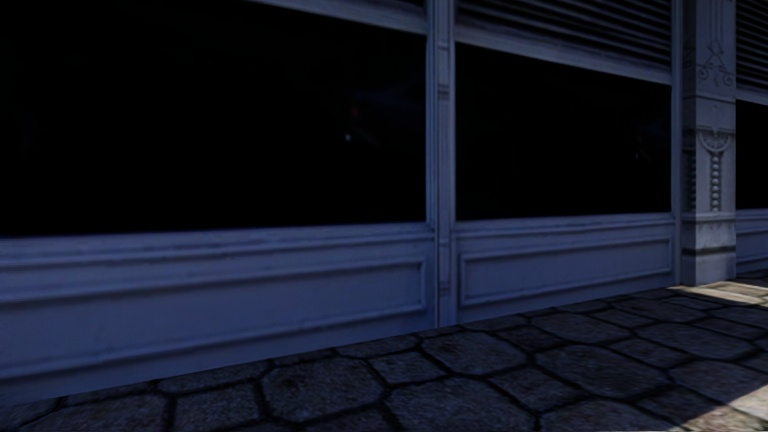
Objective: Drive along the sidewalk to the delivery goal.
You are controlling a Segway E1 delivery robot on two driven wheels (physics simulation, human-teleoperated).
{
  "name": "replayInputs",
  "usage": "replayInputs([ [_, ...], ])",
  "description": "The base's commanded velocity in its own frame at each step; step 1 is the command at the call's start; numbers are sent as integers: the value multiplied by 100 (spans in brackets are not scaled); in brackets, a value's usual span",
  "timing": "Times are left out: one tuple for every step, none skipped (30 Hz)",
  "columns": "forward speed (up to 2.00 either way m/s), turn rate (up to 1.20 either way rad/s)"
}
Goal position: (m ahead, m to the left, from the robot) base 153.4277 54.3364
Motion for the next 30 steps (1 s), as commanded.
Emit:
replayInputs([
  [0,46],
  [0,46],
  [0,46],
  [0,46],
  [0,46],
  [0,50],
  [0,53],
  [0,53],
  [0,53],
  [0,54],
  [0,54],
  [0,54],
  [0,54],
  [0,54],
  [0,54],
  [0,54],
  [0,54],
  [0,54],
  [0,54],
  [0,54],
  [0,54],
  [0,54],
  [0,54],
  [0,54],
  [0,54],
  [0,54],
  [0,54],
  [0,54],
  [0,54],
  [0,54],
])
